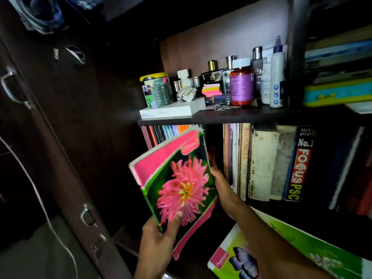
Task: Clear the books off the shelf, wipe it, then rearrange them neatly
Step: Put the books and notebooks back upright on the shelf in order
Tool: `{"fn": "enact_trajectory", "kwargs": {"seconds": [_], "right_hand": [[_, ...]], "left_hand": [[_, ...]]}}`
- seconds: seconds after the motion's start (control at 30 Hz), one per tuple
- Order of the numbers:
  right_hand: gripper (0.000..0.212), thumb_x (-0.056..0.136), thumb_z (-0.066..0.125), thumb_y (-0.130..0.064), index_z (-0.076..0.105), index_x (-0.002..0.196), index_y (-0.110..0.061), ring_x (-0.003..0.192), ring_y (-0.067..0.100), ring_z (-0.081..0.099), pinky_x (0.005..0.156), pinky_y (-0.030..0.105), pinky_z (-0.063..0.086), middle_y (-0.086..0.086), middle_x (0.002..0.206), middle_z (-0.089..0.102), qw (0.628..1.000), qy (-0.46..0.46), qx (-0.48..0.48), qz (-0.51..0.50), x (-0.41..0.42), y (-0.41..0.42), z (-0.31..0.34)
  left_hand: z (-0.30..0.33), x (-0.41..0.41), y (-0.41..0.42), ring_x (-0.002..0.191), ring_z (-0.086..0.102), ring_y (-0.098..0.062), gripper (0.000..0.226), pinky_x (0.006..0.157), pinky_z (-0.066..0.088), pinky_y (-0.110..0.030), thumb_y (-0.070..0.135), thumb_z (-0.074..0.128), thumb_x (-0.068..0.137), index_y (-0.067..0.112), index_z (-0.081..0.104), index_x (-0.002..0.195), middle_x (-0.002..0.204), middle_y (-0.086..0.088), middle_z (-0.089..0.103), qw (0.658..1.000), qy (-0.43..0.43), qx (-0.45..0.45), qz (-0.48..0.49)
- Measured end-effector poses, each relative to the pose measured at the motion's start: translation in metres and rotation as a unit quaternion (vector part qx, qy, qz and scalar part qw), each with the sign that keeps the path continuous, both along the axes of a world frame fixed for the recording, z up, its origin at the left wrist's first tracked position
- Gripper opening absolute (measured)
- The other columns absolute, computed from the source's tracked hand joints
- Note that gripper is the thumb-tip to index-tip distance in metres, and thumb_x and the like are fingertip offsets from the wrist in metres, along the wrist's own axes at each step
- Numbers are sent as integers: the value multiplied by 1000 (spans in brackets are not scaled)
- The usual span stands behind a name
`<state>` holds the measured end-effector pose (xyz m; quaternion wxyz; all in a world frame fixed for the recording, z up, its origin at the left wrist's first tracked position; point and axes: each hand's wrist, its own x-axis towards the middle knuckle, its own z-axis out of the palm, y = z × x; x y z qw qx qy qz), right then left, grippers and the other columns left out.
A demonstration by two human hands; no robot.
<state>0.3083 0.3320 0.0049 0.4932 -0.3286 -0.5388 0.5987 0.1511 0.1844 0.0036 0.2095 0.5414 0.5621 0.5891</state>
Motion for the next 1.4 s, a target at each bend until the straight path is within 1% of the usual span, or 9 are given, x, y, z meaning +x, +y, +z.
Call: {"fn": "enact_trajectory", "kwargs": {"seconds": [0.1, 0.23, 0.37, 0.67, 0.8, 1.0, 1.13, 1.27, 1.4], "right_hand": [[48, 104, 33, -50, 57, 139, -28, 131, 19, 54, 100, 33, 43, -3, 133, 66, 1000, 6, -19, -14, 2, 0, -4], [77, 85, 28, -88, 10, 154, -59, 150, 18, 27, 122, 52, 24, -12, 165, 24, 997, -58, 17, -41, -5, -5, 0], [54, 101, 23, -69, -5, 148, -68, 150, 29, 29, 120, 61, 24, -8, 168, 19, 977, -168, 59, -115, -9, -9, 1], [64, 108, 18, -53, 8, 163, -21, 149, 31, 32, 118, 43, 27, 9, 165, 28, 937, -313, 38, -152, -9, -35, 20], [56, 109, 19, -46, 25, 160, -23, 146, 28, 35, 116, 40, 28, 7, 162, 34, 944, -265, 55, -189, -4, -36, 29], [61, 101, 23, -56, 15, 160, -40, 153, 10, 16, 126, 40, 13, -10, 168, 17, 965, -92, 107, -221, -11, -40, 28], [68, 97, 19, -59, 11, 161, -37, 153, 4, 10, 126, 34, 7, -11, 168, 13, 960, -73, 104, -251, -16, -43, 28], [57, 109, 23, -48, 5, 161, -36, 153, 7, 10, 115, 23, 5, -8, 169, 8, 954, -104, 106, -259, -17, -45, 31], [64, 104, 20, -56, -4, 161, -38, 150, 1, 3, 118, 27, 3, -12, 169, 0, 951, -147, 127, -240, -15, -43, 26]], "left_hand": [[1, 14, -2, 81, 72, -2, 14, 73, 52, -15, 48, 75, 78, 43, 78, 90, 85, 16, 77, 998, 63, -3, 5], [0, 13, 2, 83, 69, 4, 36, 70, 48, -10, 17, 76, 90, 51, 71, 79, 84, 24, 74, 995, 100, 3, 2], [2, 11, 3, 86, 68, 6, 27, 72, 45, -6, 21, 75, 90, 47, 68, 92, 89, 27, 73, 994, 112, 4, -3], [0, 9, 2, 93, 60, 19, 8, 75, 42, -2, 49, 66, 92, 42, 64, 97, 86, 27, 69, 993, 103, -49, 25], [-7, 4, 6, 96, 65, 9, 56, 83, 50, -19, 80, 53, 79, 34, 73, 106, 97, 22, 74, 981, 180, -67, -39], [-4, 11, 8, 89, 67, -4, 30, 69, 43, -9, 60, 65, 89, 30, 67, 92, 83, 23, 67, 960, 243, -102, -89], [-4, 15, 9, 105, 60, 10, 53, 88, 47, -16, 68, 58, 83, 32, 66, 122, 109, 21, 69, 941, 295, -106, -127], [-6, 14, 13, 97, 60, 14, 28, 86, 49, -23, 48, 61, 93, 30, 69, 114, 104, 15, 72, 950, 269, -120, -102], [-7, 21, 18, 98, 66, -20, 26, 76, 47, -31, 50, 58, 96, 25, 61, 88, 85, 7, 65, 947, 285, -137, -60]]}}
